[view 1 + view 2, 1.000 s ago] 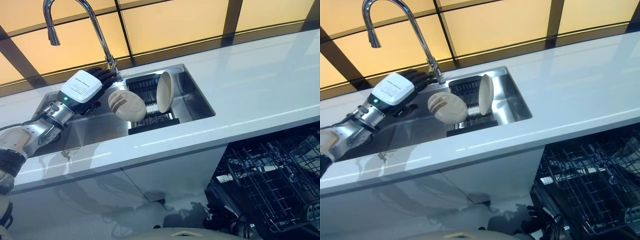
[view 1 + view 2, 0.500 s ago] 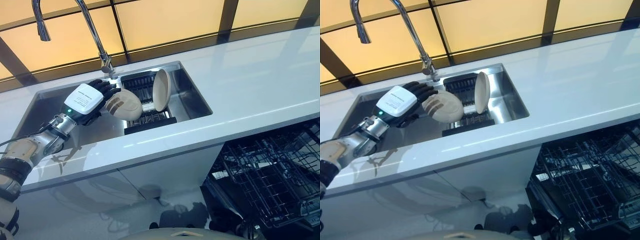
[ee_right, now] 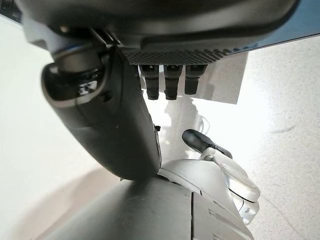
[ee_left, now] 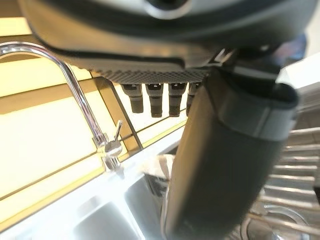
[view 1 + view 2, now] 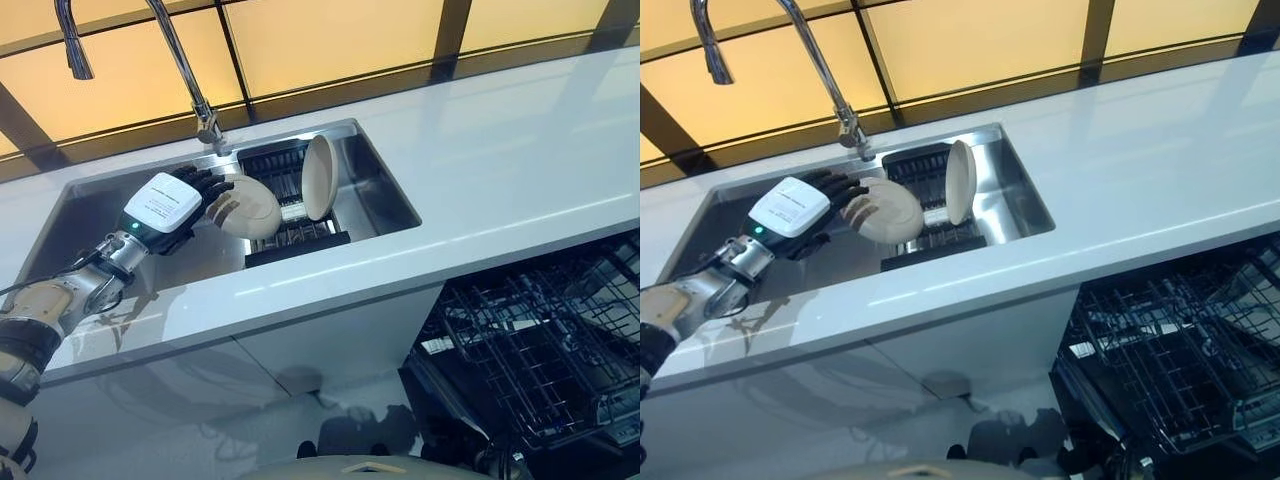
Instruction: Pick up plates and place into dishwasher.
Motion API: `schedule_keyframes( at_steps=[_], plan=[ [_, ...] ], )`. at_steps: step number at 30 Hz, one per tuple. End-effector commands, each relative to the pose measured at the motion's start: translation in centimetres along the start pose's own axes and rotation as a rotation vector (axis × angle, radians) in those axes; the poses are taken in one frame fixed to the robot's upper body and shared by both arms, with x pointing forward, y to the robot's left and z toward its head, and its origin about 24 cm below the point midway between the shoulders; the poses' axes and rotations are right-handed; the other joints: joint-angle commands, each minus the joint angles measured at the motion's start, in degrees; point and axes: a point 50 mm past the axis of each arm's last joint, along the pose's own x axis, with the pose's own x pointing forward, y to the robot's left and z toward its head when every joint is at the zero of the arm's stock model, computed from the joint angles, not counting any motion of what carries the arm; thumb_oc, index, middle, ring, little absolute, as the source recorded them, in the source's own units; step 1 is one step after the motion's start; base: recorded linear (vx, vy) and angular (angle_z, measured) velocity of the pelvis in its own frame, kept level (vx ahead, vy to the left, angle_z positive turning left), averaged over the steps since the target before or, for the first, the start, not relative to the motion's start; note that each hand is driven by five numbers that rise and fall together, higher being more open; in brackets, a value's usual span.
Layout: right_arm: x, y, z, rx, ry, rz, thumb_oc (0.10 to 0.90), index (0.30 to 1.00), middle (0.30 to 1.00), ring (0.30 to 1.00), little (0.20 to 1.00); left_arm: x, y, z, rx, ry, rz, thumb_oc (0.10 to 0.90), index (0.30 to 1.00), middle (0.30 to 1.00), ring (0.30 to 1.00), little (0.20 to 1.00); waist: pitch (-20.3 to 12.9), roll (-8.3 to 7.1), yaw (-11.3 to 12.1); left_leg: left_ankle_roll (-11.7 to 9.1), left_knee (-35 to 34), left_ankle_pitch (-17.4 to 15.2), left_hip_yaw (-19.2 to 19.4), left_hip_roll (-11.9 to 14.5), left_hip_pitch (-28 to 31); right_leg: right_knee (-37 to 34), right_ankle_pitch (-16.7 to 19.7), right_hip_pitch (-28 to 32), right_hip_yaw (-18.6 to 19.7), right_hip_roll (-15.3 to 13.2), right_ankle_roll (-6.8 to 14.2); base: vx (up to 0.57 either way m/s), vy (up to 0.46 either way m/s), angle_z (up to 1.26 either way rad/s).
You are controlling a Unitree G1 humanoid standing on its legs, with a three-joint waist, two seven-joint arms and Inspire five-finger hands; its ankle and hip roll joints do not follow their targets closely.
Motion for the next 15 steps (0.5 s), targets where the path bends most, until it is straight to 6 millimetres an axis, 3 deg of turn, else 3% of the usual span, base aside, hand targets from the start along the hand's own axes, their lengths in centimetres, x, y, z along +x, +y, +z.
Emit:
schedule_keyframes(
  at_steps=[1, 15],
  plan=[
    [-0.17, 0.27, -0.49, -0.050, 0.003, 0.035, 0.800, 0.900, 0.900, 0.900, 0.900, 1.71, 5.67, -4.40, 0.098, 0.166, 0.263, 0.800, 0.900, 0.900, 0.900, 0.900, 0.1, 0.22, -0.4, 4.3, 0.4, -9.8, 3.6, -5.5, 2.2, 0.3, -3.4, 0.3, 5.5, 1.4, 3.5, 0.00, 0.000, 0.00],
    [-0.25, -0.07, -0.45, -0.040, -0.005, 0.028, 0.800, 0.900, 0.900, 0.900, 0.900, 2.14, 5.37, -4.10, 0.105, 0.165, 0.278, 0.800, 0.900, 0.900, 0.900, 0.900, 1.2, 0.03, -1.0, 4.3, 0.4, -9.6, 4.5, -5.1, 2.0, 0.3, -3.0, -0.1, 6.4, 1.4, 3.6, 0.00, 0.006, -0.02]
  ],
)
